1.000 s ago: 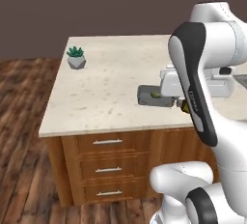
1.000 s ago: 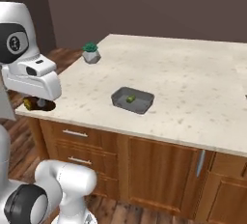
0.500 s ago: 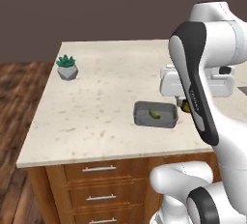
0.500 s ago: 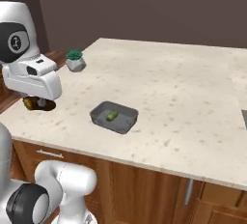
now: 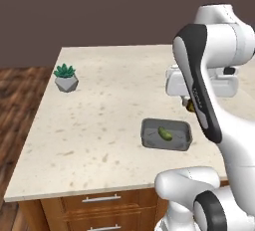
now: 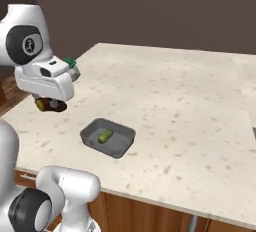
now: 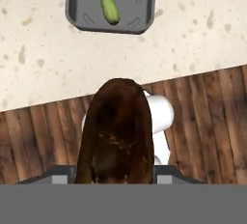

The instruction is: Take the sweet potato and cucumber out of the freezer and place them in the tupperware container on the counter. Then put the tupperware containing the vegetables back in the freezer.

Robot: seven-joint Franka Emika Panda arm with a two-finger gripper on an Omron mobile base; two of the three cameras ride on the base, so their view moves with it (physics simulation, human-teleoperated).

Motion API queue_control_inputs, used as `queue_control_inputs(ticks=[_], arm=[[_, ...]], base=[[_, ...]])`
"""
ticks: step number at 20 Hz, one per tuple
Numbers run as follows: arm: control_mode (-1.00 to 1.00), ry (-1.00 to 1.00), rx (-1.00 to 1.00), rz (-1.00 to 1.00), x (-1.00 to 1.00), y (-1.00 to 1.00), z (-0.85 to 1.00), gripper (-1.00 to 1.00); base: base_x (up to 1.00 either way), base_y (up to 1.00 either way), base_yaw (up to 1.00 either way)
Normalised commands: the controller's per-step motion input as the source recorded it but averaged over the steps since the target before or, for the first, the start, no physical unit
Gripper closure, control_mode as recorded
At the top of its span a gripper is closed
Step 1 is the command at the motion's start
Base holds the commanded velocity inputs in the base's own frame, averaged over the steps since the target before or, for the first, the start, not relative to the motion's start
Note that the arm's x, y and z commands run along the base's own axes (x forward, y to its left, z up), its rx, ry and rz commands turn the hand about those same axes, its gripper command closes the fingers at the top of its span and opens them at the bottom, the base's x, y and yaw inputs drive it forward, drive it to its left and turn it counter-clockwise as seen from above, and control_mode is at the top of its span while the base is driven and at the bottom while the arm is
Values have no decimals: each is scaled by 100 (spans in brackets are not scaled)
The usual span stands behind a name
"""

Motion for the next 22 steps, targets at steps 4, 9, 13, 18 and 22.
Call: queue_control_inputs(ticks=[4,9,13,18,22], arm=[[-100,-17,-4,23,75,-48,-71,100],[-100,-14,-15,39,88,-22,-94,100],[-100,-1,-5,28,100,-29,-84,100],[-100,3,0,4,99,-21,-61,100],[-100,3,0,3,73,-9,-53,100]], base=[[0,0,0],[0,0,0],[0,0,0],[0,0,0],[0,0,0]])
